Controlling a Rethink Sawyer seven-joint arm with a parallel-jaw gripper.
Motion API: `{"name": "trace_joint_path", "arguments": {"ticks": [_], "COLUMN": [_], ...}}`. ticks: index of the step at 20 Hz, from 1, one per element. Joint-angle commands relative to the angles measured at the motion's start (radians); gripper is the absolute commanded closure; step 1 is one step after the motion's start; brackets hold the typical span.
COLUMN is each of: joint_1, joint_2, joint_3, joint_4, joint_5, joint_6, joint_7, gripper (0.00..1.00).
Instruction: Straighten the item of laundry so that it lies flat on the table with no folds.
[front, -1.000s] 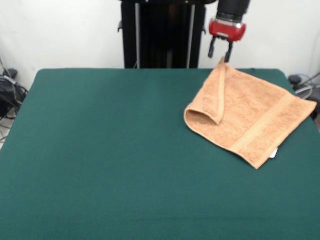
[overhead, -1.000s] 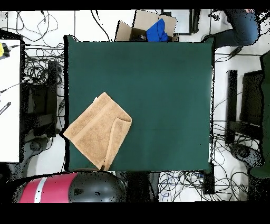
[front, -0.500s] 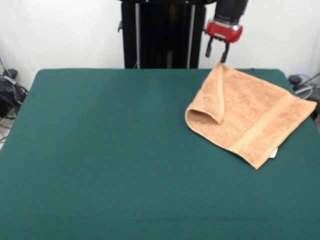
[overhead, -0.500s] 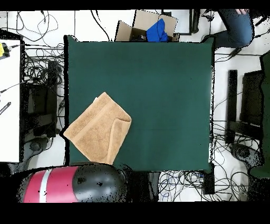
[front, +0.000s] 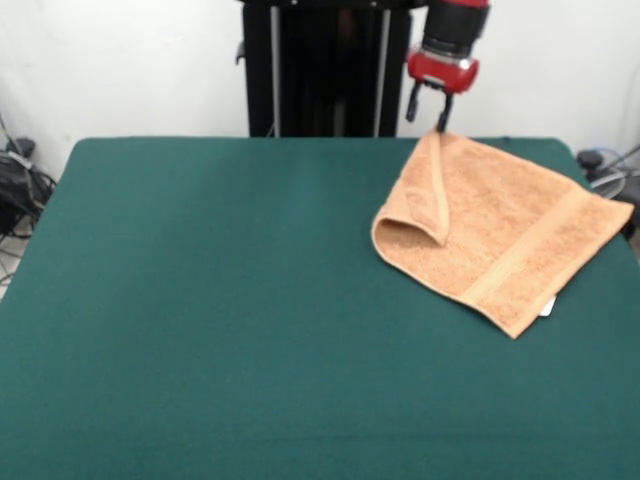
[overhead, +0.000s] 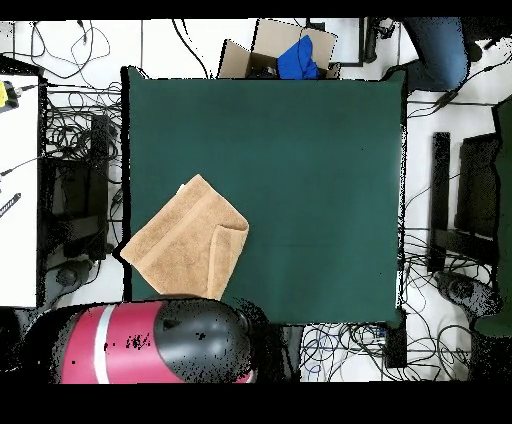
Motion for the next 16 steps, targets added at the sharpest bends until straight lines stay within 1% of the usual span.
{"name": "trace_joint_path", "arguments": {"ticks": [1, 9, 16], "joint_1": [-0.04, -0.081, -0.102], "joint_2": [0.121, 0.118, 0.103], "joint_3": [-0.036, -0.073, -0.103], "joint_4": [-0.155, -0.151, -0.157], "joint_5": [0.0, -0.055, -0.078], "joint_6": [-0.045, -0.045, -0.035], "joint_7": [0.248, 0.206, 0.181], "gripper": [0.0, 0.0, 0.0]}}
